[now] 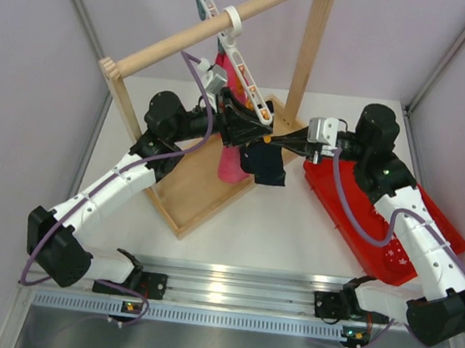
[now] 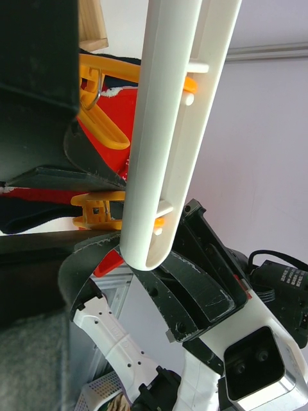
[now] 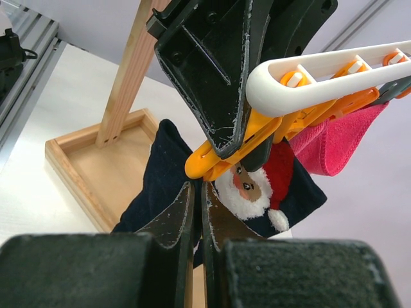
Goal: Clip the socks to the hanger
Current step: Clamp the sock onto the hanger.
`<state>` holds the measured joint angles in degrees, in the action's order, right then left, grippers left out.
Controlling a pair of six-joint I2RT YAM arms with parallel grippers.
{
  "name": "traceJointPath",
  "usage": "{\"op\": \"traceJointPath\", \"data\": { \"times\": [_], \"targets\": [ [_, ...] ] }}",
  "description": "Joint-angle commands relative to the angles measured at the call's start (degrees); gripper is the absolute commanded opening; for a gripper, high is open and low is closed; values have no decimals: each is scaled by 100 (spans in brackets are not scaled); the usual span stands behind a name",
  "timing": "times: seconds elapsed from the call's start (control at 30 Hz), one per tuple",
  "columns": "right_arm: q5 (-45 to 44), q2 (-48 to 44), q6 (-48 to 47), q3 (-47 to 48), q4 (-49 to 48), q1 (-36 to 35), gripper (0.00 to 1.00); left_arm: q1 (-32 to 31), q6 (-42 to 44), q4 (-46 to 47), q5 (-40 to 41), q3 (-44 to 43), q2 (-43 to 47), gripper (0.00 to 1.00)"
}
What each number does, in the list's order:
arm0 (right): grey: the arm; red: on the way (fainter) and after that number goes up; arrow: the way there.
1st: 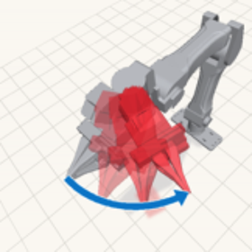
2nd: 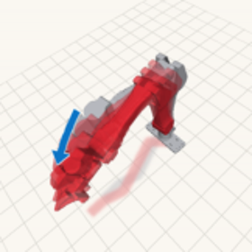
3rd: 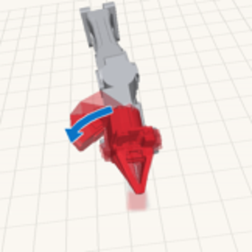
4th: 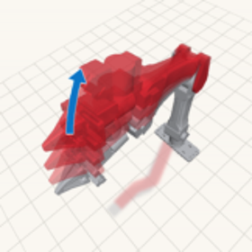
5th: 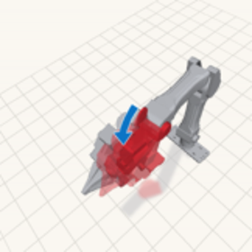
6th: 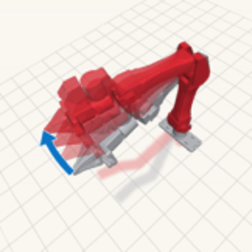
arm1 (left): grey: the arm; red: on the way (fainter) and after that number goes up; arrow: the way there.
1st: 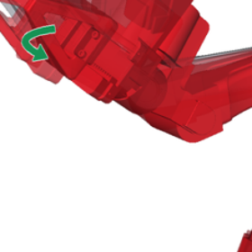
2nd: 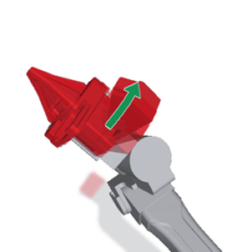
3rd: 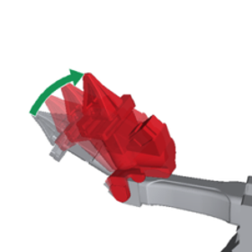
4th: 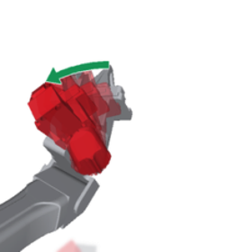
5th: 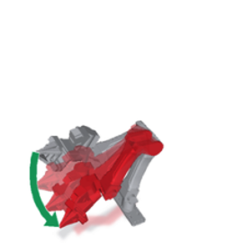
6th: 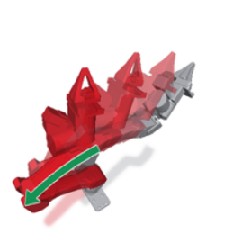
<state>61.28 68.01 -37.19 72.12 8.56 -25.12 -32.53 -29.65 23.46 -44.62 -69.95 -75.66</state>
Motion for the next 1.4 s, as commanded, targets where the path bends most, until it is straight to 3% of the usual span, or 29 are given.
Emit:
{"op": "traceJointPath", "data": {
  "times": [0.0,0.63,0.77,0.9,1.07,1.2,1.37],
  "targets": [
    [122,-33,89,347,-363,-107,0,-95,196,-263,-688,114,-2,0],
    [69,55,704,558,-820,-89,0,-78,451,-571,-653,122,60,1],
    [-1,72,704,575,-812,-98,0,-78,451,-703,-565,78,95,17],
    [-107,90,625,514,-733,-89,0,-78,548,-904,-285,52,218,43],
    [-379,125,704,426,-724,-89,0,-78,863,-1343,137,70,551,64],
    [-546,160,818,400,-750,-89,1,-78,1180,-1756,340,61,763,66],
    [-740,248,1047,391,-759,-98,30,-78,1820,-2572,515,8,930,66]
  ]
}}
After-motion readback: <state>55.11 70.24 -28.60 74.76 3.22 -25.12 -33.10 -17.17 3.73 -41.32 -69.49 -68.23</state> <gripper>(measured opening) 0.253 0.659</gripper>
